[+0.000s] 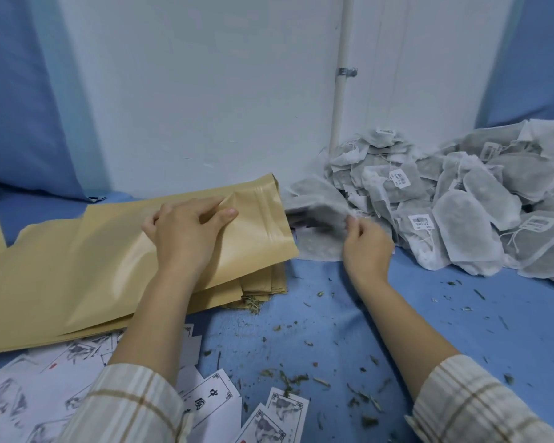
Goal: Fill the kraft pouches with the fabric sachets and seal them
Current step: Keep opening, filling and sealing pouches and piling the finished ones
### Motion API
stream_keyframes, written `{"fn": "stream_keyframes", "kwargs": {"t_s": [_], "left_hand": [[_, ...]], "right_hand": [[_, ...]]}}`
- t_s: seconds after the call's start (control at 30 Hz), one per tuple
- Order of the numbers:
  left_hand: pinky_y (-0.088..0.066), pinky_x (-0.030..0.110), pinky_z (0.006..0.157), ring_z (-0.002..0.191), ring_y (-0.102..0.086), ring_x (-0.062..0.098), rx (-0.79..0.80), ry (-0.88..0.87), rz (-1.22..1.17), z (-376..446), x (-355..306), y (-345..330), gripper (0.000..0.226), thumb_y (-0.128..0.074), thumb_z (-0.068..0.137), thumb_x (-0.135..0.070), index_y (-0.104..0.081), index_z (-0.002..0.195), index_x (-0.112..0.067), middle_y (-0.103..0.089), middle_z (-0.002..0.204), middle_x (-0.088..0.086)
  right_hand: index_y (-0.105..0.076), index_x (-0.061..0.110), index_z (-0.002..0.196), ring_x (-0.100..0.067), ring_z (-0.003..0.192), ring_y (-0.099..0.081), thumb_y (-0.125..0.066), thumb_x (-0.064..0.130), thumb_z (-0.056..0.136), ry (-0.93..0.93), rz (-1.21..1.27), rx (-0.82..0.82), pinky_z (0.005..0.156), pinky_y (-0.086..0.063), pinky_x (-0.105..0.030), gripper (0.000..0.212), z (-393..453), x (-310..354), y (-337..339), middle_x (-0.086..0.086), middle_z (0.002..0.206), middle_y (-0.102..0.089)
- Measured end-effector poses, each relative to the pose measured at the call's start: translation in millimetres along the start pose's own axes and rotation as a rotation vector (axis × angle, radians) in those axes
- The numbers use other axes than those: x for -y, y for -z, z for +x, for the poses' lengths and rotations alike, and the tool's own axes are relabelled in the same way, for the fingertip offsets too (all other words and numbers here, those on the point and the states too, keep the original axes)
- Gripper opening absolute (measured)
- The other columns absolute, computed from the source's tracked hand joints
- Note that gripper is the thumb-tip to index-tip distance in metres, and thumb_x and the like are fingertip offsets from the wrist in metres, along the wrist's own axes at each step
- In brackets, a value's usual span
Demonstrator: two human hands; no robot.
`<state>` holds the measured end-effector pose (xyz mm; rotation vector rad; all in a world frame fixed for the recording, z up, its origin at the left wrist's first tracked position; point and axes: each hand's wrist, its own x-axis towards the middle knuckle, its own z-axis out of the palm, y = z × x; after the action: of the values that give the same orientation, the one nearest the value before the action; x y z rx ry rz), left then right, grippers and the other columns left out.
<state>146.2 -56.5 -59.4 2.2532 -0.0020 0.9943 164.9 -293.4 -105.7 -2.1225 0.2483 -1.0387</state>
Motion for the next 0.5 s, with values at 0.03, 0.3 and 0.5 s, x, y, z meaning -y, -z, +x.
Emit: {"fn": "stream_keyframes", "kwargs": {"t_s": [0.03,0.3,0.5], "left_hand": [[-0.018,0.035,0.097,0.115,-0.048,0.019,-0.003,0.004,0.004,-0.2,-0.2,0.0,0.025,-0.061,0.084,-0.048,-0.071,0.104,-0.037,-0.07,0.106,-0.007],[-0.017,0.032,0.095,0.116,-0.047,0.019,-0.004,0.01,-0.004,-1.1,-2.6,1.9,0.025,-0.061,0.084,-0.048,-0.07,0.106,-0.038,-0.069,0.109,-0.009],[-0.014,0.03,0.097,0.122,-0.043,0.017,0.054,0.025,-0.026,-0.4,-2.6,1.7,0.026,-0.06,0.084,-0.05,-0.069,0.106,-0.039,-0.067,0.112,-0.01]], "right_hand": [[-0.056,0.014,0.066,-0.021,0.07,-0.055,-0.043,0.024,0.097,-0.092,0.122,-0.026,0.056,-0.03,-0.02,0.035,1.2,0.0,3.8,-0.004,0.069,-0.059],[-0.06,0.007,0.062,-0.021,0.058,-0.069,-0.056,0.006,0.087,-0.458,1.03,0.221,0.061,-0.057,-0.025,0.025,-2.8,24.0,11.5,0.003,0.055,-0.064],[-0.05,0.006,0.068,-0.015,0.042,-0.058,-0.046,0.003,0.091,-0.765,1.503,0.14,0.044,-0.049,-0.019,0.024,7.0,29.2,17.3,-0.007,0.052,-0.052]]}}
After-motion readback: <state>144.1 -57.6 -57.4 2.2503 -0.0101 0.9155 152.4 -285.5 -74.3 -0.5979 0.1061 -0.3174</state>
